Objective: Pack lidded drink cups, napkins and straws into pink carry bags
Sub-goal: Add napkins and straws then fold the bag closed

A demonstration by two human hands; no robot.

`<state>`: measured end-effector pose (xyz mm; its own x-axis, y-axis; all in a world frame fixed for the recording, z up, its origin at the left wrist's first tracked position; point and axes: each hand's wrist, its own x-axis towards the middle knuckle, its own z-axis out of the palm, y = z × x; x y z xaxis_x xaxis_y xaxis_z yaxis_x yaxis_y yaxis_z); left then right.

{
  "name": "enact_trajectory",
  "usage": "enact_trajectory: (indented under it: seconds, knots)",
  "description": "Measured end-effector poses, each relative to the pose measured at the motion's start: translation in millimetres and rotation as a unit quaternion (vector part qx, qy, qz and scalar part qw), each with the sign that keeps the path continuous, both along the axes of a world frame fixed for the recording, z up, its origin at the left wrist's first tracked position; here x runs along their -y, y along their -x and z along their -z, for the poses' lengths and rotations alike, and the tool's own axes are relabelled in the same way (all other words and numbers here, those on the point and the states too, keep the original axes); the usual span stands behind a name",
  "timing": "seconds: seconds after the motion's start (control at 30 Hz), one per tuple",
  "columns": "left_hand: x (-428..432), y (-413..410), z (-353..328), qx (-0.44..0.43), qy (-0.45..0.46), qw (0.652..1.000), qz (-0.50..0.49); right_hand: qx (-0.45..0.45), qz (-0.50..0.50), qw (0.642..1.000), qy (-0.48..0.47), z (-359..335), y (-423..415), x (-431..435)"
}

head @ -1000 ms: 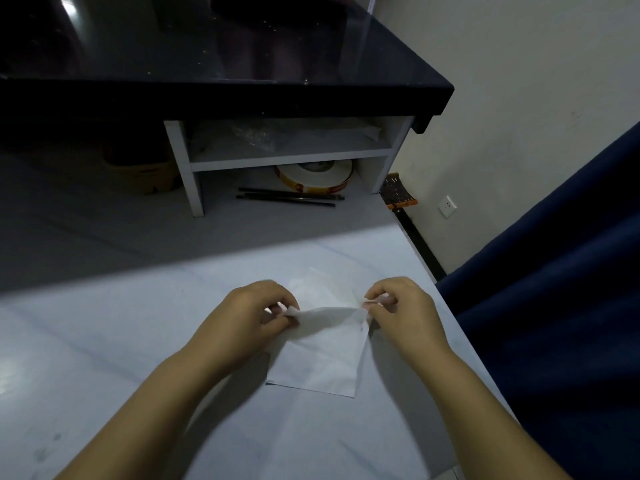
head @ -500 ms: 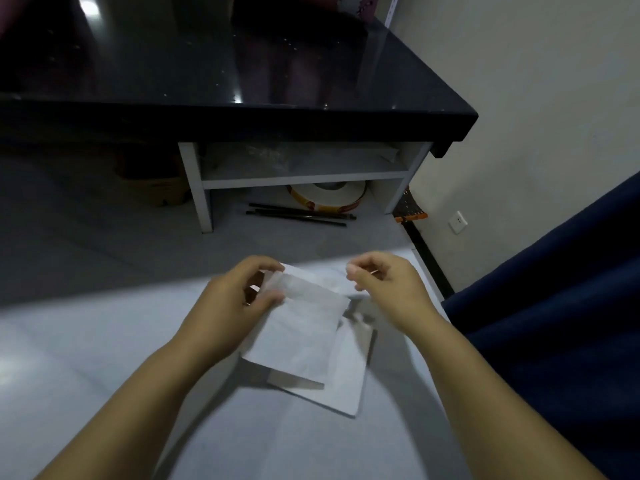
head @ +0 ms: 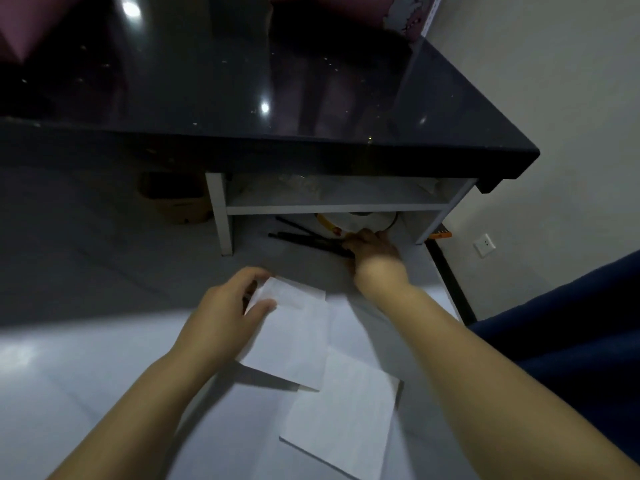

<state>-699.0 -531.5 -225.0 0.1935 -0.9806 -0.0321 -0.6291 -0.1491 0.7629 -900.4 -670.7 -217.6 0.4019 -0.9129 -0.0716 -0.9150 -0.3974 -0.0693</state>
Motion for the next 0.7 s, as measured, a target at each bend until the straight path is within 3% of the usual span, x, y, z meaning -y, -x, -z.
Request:
enact_trajectory:
  seconds: [0.17, 0.3, 0.5, 0.7]
  knots:
    - [-4, -4, 7, 0.002, -0.006, 1.0, -0.015, 0.043, 0.0, 0.999, -0.018, -2, 0, -13]
    - [-8, -6, 10, -0.006, -0.007, 1.0, -0.018, 0.035, 0.005, 0.997, -0.064, -4, 4, -29]
    - [-16, -6, 11, -0.018, -0.005, 1.0, -0.02, -0.037, -0.03, 0.998, -0.044, -5, 3, -50]
    - [-25, -7, 8, -0.008, -0.028, 0.999, -0.027, -0.018, -0.029, 0.998, -0.058, -9, 9, -65]
